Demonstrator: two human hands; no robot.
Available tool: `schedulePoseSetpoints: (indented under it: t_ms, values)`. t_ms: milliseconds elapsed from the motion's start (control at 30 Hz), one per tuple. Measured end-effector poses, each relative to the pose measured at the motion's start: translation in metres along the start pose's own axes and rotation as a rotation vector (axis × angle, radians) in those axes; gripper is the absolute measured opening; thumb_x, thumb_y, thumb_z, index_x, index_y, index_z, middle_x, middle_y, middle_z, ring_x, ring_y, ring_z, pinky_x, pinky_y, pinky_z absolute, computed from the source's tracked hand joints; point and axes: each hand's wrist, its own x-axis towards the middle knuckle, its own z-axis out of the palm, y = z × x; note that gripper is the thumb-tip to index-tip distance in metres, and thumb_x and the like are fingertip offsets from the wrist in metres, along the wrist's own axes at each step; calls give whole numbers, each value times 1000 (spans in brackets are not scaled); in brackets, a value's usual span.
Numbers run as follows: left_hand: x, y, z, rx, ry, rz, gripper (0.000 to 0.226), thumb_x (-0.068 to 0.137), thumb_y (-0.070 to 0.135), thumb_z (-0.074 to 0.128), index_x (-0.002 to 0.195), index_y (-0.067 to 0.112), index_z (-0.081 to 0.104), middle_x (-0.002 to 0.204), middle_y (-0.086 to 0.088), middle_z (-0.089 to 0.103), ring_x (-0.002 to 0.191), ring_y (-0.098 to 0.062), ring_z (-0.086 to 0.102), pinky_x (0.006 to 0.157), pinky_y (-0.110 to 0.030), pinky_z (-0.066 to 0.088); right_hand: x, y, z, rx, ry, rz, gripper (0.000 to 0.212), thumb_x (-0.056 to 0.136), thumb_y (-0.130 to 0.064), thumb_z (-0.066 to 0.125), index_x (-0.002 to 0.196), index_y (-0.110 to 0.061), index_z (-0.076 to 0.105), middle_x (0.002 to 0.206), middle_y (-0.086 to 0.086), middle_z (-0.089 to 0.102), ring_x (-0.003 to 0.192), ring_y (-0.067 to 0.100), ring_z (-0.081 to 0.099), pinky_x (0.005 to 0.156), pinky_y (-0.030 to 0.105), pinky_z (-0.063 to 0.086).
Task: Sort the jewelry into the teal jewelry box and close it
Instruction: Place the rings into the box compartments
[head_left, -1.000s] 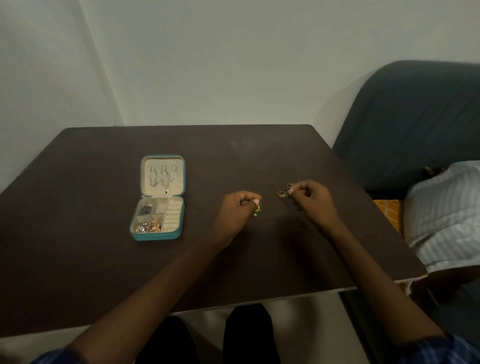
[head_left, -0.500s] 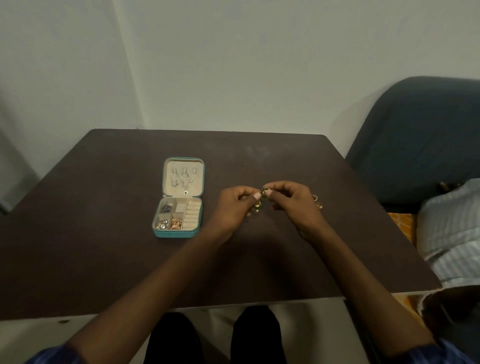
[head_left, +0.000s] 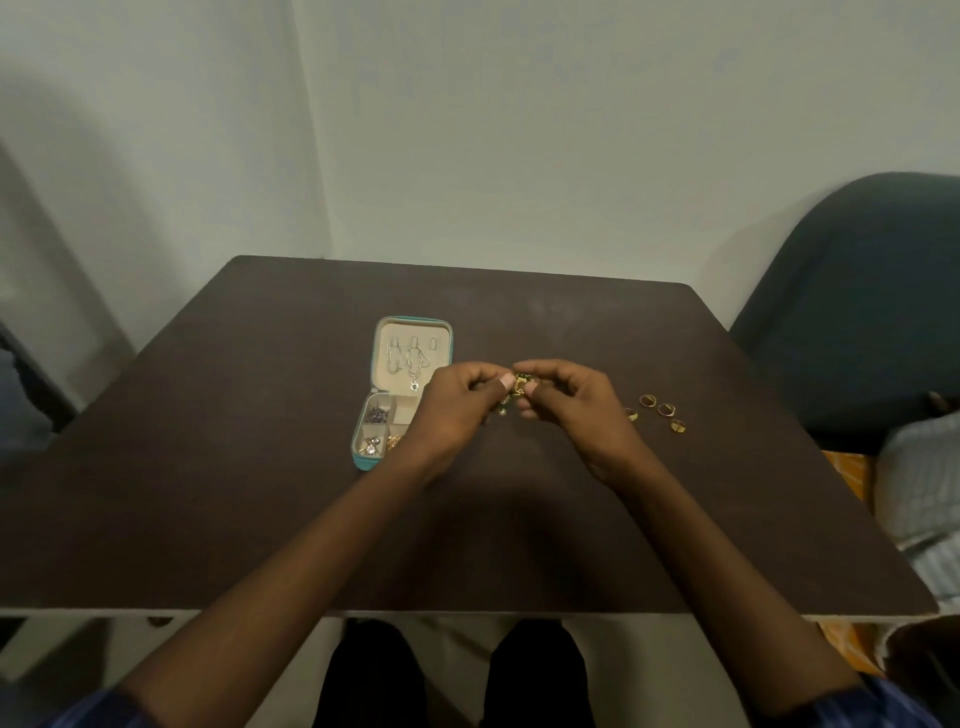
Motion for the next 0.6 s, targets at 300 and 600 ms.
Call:
schedulePoseSetpoints:
  t_ms: [300,600]
  values:
    - [-4,-2,-15,59,-59,-4,10,89,13,61,90,18,69,76,-6,65,65,-8,54,55,-22,42,5,-2,13,119,6,61,16,88,7,54,92,-7,61,80,13,67,68,15,67,66,26,57]
    - [-5,-4,-17,128,-31,30,12,89,16,60,95,17,70,75,1,66,65,-6,54,57,-21,43,4,-2,14,110,0,27,24,89,0,57,112,-7,59,88,16,67,71,15,67,67,25,57]
